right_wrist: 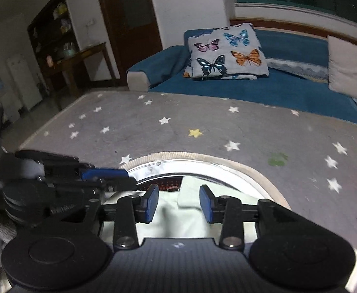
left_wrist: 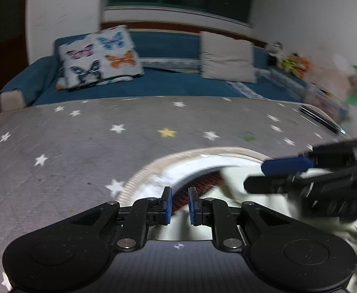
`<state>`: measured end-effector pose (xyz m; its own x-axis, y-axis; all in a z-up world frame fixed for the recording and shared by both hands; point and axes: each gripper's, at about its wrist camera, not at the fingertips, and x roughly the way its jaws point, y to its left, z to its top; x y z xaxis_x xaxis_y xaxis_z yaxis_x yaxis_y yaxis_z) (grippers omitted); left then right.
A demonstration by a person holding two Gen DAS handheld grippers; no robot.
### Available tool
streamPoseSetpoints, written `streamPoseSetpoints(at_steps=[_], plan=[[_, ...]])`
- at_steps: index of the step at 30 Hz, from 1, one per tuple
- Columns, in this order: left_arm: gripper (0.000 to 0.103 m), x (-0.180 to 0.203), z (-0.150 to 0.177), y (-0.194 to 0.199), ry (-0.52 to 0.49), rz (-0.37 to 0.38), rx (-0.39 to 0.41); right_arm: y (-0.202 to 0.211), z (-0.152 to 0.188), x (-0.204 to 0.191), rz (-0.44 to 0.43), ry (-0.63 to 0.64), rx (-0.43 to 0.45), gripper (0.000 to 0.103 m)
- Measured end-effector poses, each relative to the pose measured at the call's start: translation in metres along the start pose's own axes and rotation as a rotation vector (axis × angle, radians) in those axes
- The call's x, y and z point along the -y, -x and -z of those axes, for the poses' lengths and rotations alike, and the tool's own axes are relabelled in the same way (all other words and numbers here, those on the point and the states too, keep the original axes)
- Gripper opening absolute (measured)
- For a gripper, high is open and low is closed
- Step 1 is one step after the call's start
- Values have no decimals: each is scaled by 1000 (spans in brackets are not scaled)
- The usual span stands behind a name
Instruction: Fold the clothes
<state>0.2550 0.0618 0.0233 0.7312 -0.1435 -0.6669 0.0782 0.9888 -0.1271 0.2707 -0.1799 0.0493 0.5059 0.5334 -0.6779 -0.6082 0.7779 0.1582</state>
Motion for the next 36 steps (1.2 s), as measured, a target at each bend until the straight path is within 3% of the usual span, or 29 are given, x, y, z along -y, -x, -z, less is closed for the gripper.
streamPoseSetpoints(at_steps=[3, 4, 5, 7, 11, 13, 15, 20, 26, 33, 34, 36], plan=[[16, -1, -3, -11, 10, 5, -17, -23, 1, -3, 33, 31, -46, 29], [16, -1, -4, -15, 12, 8, -23, -26, 3, -3, 52, 30, -55, 13], [16, 0, -4, -17, 4, 20, -29, -26, 6, -1, 79, 29, -63, 6], [16, 4, 0, -19, -18, 49, -44, -18, 12, 5, 91, 3, -55, 3], [16, 17, 11, -19, -63, 104, -74, 7, 22, 16, 96, -34, -27, 3], [23, 25, 16, -16, -88, 130, -79, 16, 27, 23, 106, -58, -23, 3], [39, 33, 21, -12, -116, 159, -79, 21, 32, 31, 97, -98, -23, 3], [48, 51, 28, -9, -176, 204, -97, 17, 44, 47, 75, -179, -43, 3], [55, 48, 31, -12, -133, 151, -106, 17, 51, 51, 58, -210, -38, 4], [53, 39, 35, -1, -53, 136, -129, 19, 54, 52, 59, -219, -31, 5], [48, 40, 35, 0, -52, 141, -129, 20, 54, 52, 60, -220, -28, 5], [22, 42, 36, 3, -54, 155, -128, 21, 54, 50, 62, -218, -24, 5]])
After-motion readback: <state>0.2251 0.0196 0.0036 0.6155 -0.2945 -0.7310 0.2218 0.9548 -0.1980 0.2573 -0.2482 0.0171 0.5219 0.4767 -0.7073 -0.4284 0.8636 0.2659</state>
